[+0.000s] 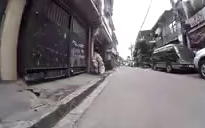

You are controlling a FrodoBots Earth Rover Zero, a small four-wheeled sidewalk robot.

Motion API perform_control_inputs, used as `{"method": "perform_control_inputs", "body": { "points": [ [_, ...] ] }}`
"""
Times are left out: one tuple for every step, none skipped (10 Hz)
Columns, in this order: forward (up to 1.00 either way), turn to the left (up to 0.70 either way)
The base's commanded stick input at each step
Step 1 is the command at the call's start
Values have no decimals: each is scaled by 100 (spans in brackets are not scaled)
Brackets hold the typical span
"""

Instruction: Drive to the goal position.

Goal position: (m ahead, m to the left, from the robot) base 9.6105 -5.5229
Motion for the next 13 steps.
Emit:
{"method": "perform_control_inputs", "body": {
  "points": [
    [100,-18],
    [100,-12],
    [100,0],
    [100,0],
    [100,0],
    [100,0],
    [100,0],
    [100,0],
    [100,0],
    [100,-20],
    [100,-27],
    [100,-27],
    [100,-27]
  ]
}}
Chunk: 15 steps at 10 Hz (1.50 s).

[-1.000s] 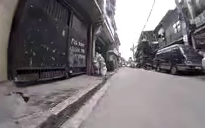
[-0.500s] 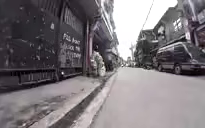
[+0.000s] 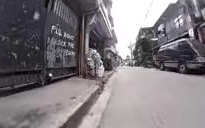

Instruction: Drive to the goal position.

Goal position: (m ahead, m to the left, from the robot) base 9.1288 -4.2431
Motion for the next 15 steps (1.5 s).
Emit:
{"method": "perform_control_inputs", "body": {
  "points": [
    [100,-27],
    [100,-27],
    [100,-27],
    [100,-27],
    [100,-27],
    [100,-7],
    [100,0],
    [100,0],
    [100,13],
    [100,27],
    [100,27],
    [100,27],
    [100,27],
    [100,27],
    [100,27]
  ]
}}
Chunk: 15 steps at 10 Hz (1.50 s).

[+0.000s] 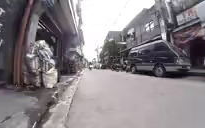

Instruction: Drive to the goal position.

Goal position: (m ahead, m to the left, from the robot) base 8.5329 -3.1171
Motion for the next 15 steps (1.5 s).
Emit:
{"method": "perform_control_inputs", "body": {
  "points": [
    [100,27],
    [100,27],
    [100,19],
    [100,0],
    [100,0],
    [100,-9],
    [100,-27],
    [100,-27],
    [100,-27],
    [100,-27],
    [100,-27],
    [100,-27],
    [100,-27],
    [100,-14],
    [100,0]
  ]
}}
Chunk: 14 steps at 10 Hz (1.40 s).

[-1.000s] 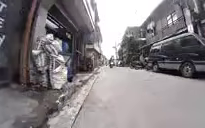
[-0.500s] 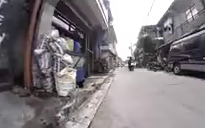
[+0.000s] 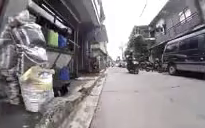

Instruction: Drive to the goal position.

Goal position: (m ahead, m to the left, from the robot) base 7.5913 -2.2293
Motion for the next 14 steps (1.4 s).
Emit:
{"method": "perform_control_inputs", "body": {
  "points": [
    [100,0],
    [100,4],
    [100,17],
    [100,27],
    [100,27],
    [100,27],
    [100,27],
    [100,15],
    [100,0],
    [100,0],
    [100,0],
    [100,0],
    [100,0],
    [100,0]
  ]
}}
